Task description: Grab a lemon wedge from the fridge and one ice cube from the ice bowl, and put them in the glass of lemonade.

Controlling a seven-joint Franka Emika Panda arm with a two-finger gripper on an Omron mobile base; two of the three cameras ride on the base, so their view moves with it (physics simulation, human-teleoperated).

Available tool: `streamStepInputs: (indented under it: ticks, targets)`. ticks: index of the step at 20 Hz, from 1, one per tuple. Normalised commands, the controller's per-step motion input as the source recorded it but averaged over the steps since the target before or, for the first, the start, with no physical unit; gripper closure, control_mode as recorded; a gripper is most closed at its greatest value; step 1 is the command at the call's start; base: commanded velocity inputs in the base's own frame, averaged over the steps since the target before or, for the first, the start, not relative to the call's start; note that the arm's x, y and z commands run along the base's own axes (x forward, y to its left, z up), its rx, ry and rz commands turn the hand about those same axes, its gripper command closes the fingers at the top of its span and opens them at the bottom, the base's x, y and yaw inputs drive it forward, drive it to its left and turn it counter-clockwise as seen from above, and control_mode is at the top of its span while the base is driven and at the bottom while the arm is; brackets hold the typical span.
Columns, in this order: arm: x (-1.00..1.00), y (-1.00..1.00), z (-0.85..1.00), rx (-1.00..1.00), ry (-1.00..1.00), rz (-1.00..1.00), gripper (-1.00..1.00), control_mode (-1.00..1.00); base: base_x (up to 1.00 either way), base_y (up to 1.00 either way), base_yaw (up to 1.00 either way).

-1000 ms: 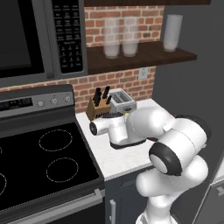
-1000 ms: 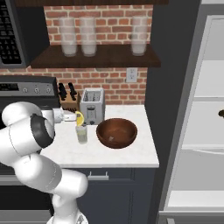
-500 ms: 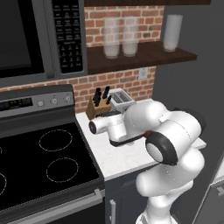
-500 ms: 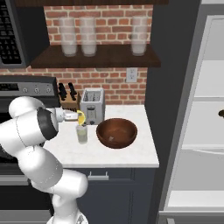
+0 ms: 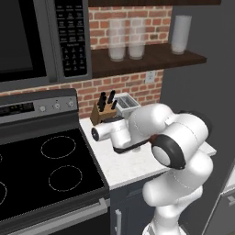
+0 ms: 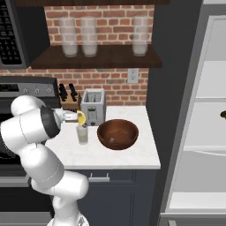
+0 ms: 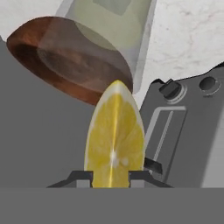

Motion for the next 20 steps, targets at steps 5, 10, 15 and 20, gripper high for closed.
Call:
streamStepInputs:
  ticks: [5,10,15,20]
  targets:
    - [-0.30,0.00,0.30,0.00,-0.05,0.00,1.00,-1.00,0.00,0.00,0.00]
    - [-0.50,-0.05,0.26,0.00,-0.03,0.00,1.00,-1.00,0.00,0.00,0.00]
    - [-0.10,-0.28,0.00,0.00,0.00,0.00,1.00,-1.00,0.00,0.00,0.00]
    - [0.13,-0.19,-0.03,0.00,0.00,0.00,1.00,-1.00,0.00,0.00,0.00]
